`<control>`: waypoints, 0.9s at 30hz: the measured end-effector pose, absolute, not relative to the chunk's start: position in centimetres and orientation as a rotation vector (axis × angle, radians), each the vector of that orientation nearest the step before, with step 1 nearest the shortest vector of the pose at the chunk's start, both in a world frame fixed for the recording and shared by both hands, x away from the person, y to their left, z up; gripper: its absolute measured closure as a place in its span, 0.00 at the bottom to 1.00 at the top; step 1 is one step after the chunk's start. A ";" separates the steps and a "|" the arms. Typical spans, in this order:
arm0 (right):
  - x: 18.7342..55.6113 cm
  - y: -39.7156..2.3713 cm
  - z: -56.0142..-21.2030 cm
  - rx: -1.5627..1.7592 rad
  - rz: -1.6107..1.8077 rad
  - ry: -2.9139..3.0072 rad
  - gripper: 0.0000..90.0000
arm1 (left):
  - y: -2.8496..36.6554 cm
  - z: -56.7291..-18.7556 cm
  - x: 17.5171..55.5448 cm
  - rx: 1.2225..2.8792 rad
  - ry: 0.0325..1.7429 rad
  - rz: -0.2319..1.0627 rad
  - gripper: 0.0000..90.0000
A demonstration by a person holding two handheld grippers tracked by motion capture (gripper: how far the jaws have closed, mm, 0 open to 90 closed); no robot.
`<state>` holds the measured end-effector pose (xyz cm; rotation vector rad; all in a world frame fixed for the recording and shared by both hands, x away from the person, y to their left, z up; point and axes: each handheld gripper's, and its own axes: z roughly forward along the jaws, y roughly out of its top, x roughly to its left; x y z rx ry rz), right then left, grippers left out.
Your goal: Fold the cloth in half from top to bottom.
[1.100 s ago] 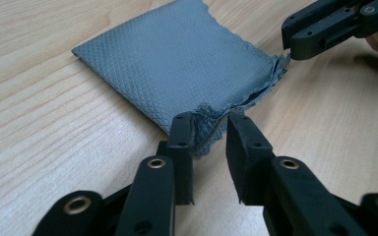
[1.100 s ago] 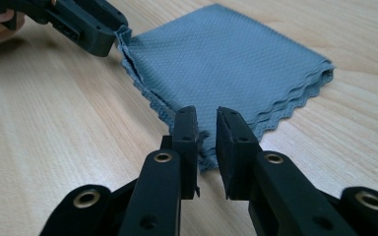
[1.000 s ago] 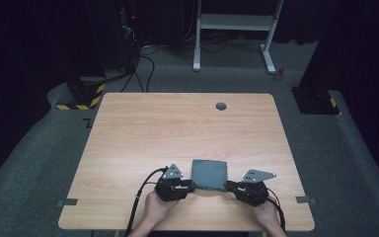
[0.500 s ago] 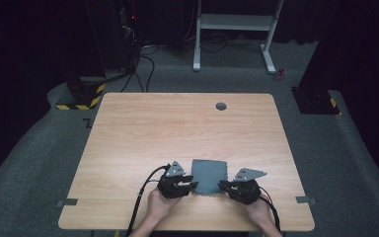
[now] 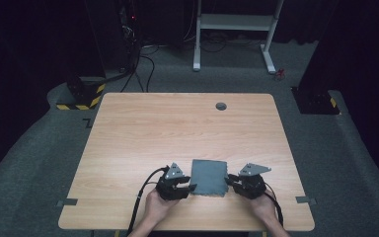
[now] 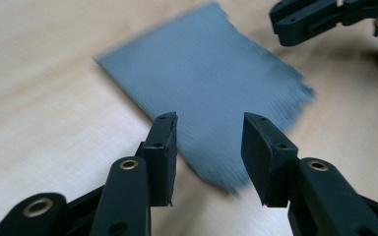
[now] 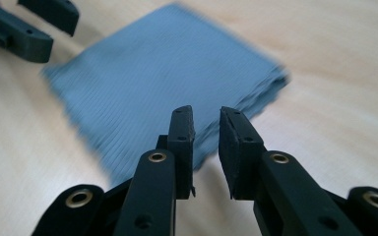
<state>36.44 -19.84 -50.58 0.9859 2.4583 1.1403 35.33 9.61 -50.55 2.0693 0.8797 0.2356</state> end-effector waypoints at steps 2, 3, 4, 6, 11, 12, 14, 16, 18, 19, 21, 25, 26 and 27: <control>37.4 -19.5 -50.3 1.012 1.127 2.432 0.84 | 9.5 -50.5 36.8 2.054 0.932 0.257 0.64; 38.1 -19.3 -50.2 1.030 1.112 2.421 0.84 | 9.5 -50.5 37.3 2.042 0.959 0.257 0.64; 38.5 -19.1 -50.3 1.047 1.109 2.412 0.84 | 9.5 -50.5 38.0 2.031 0.981 0.264 0.64; 39.4 -18.8 -50.4 1.078 1.095 2.402 0.82 | 9.4 -50.6 39.2 2.018 1.028 0.264 0.64; 40.6 -18.3 -50.7 1.136 1.086 2.370 0.75 | 8.9 -50.9 41.0 2.025 1.081 0.254 0.63; 40.7 -18.2 -50.8 1.137 1.083 2.366 0.75 | 8.7 -51.0 41.2 2.027 1.087 0.254 0.63; 40.9 -18.1 -50.9 1.145 1.072 2.369 0.78 | 8.4 -51.2 41.5 2.039 1.092 0.261 0.63; 41.1 -18.0 -51.1 1.125 1.053 2.382 0.83 | 8.2 -51.2 41.6 2.052 1.088 0.267 0.65; 41.2 -17.8 -51.2 1.114 1.032 2.395 0.91 | 7.9 -51.1 41.6 2.072 1.072 0.276 0.70; 41.3 -17.8 -51.2 1.105 1.028 2.402 0.96 | 7.7 -51.1 41.6 2.080 1.060 0.285 0.72; 41.4 -17.7 -51.3 1.098 1.027 2.408 0.98 | 7.5 -51.1 41.6 2.090 1.053 0.284 0.76; 41.7 -17.6 -51.3 1.085 1.006 2.411 0.99 | 7.1 -51.3 41.8 2.122 1.043 0.310 0.85; 41.8 -17.5 -51.2 1.076 1.002 2.410 1.00 | 7.0 -51.4 41.8 2.134 1.038 0.321 0.88; 41.9 -17.5 -51.2 1.079 0.999 2.409 1.00 | 6.8 -51.4 41.9 2.145 1.027 0.342 0.91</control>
